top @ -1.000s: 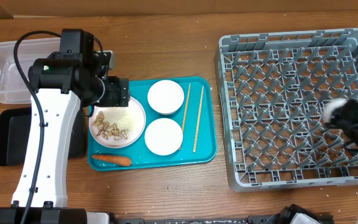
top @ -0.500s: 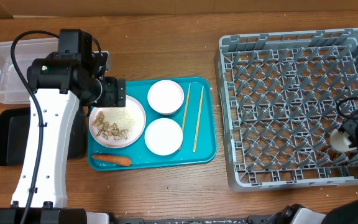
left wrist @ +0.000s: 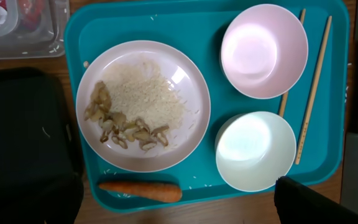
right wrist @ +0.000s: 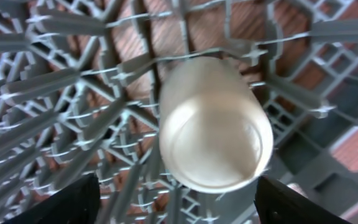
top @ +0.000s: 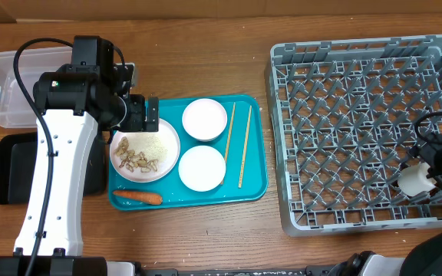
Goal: Sort waste into correct bins and load items into the dishwasher
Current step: 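Place the white cup upside down in the rack's right side, then reach the right gripper to the white bowl and lift it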
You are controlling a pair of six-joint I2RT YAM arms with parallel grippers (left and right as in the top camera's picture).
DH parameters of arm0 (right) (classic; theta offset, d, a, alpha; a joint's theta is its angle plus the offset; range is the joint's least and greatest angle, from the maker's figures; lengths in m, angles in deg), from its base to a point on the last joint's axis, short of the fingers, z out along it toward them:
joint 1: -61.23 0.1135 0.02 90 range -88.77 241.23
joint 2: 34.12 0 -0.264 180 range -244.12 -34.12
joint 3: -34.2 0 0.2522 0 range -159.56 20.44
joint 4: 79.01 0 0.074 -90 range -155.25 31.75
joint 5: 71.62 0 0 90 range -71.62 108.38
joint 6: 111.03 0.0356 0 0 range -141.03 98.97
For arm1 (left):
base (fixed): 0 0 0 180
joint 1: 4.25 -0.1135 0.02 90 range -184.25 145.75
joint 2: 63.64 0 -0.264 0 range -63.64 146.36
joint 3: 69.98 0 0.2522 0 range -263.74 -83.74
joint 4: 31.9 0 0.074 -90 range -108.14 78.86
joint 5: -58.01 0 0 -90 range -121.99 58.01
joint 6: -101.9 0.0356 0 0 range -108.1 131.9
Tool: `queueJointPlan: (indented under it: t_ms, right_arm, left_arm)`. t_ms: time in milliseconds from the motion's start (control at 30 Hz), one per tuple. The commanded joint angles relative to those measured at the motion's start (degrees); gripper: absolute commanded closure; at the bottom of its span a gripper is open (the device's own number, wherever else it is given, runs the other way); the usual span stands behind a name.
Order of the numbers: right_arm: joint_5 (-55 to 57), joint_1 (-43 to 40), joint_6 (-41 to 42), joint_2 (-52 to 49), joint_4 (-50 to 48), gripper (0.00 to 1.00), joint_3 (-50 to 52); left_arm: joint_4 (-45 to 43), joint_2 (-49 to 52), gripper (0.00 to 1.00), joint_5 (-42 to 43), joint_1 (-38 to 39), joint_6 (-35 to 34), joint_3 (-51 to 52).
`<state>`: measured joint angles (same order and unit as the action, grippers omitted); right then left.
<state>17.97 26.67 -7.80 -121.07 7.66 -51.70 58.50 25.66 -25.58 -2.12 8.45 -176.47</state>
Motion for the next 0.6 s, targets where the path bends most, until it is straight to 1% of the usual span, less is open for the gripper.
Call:
queueJointPlan:
  t_ms: [0,133,267,400,567]
  right_arm:
    - [-9.9,-0.3,-2.3,0.4,0.2,0.19,-3.4]
    - [-20.3,1.2,-7.8,1.9,2.2,0.20,-8.8]
    - [-22.8,6.8,-9.2,3.9,3.6,0.19,-15.3]
    - [-22.9,18.3,-9.2,5.0,3.5,0.18,-19.1]
    - [-22.6,38.6,-8.5,3.3,1.5,0.20,-19.0]
  left_arm:
    - [0.8,0.0,0.00,1.0,-0.2,0.0,-0.9]
    - [2.1,-0.1,0.00,0.5,-0.3,-0.1,-0.9]
    - [2.9,-0.1,0.00,-1.0,-0.6,-3.4,-0.9]
    - [3.5,-0.2,0.00,-3.7,-2.8,-7.8,-0.9]
    - [3.9,-0.2,0.00,-4.0,-8.5,-12.6,-0.9]
